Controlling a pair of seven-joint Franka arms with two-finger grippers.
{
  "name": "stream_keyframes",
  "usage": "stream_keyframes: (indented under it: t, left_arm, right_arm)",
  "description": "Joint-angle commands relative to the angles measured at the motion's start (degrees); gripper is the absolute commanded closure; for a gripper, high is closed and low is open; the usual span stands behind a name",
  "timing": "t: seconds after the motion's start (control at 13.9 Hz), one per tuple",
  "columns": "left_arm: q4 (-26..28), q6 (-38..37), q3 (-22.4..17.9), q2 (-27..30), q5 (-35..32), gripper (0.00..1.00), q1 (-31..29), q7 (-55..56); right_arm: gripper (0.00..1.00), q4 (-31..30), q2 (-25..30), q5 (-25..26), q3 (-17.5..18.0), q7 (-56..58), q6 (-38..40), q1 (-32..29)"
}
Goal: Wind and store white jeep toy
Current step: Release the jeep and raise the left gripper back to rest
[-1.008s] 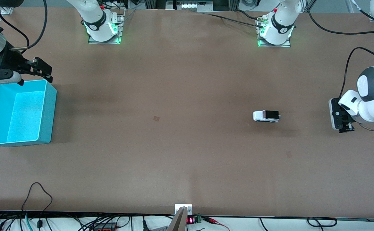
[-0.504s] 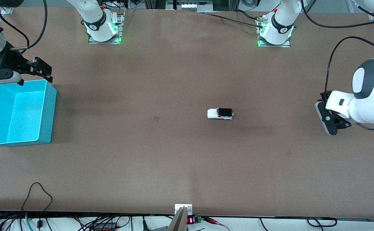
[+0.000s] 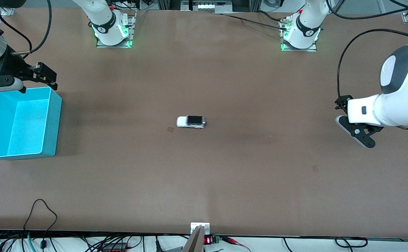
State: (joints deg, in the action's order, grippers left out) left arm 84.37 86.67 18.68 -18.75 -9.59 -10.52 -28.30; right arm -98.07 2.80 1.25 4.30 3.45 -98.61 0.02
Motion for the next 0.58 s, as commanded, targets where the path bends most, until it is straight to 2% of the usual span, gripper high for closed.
stream_keyframes:
  t: [0.0, 0.14, 0.29, 0.43, 0.5]
  left_arm:
    - [1.24, -0.45, -7.49, 5.99, 2.64, 0.00, 7.07, 10.25]
    - [2.55, 0.69, -10.75, 9.50, 5.62, 0.00, 8.50, 18.58]
    - [6.84, 2.71, -13.23, 14.68, 6.78, 0.00, 9.73, 27.04]
    - [9.49, 4.65, -14.81, 18.47, 6.43, 0.00, 11.65, 28.13]
    - [9.50, 5.26, -15.51, 18.48, 6.43, 0.00, 12.10, 28.39]
  right_arm:
    - [0.00, 0.07, 0.81, 0.86, 0.01, -0.64, 0.79, 0.24]
    - [0.00, 0.07, 0.81, 0.86, 0.01, -0.64, 0.79, 0.24]
    - [0.00, 0.07, 0.81, 0.86, 0.01, -0.64, 0.79, 0.24]
    - [0.00, 0.07, 0.81, 0.86, 0.01, -0.64, 0.79, 0.24]
    - [0.00, 0.07, 0.81, 0.86, 0.01, -0.55, 0.79, 0.24]
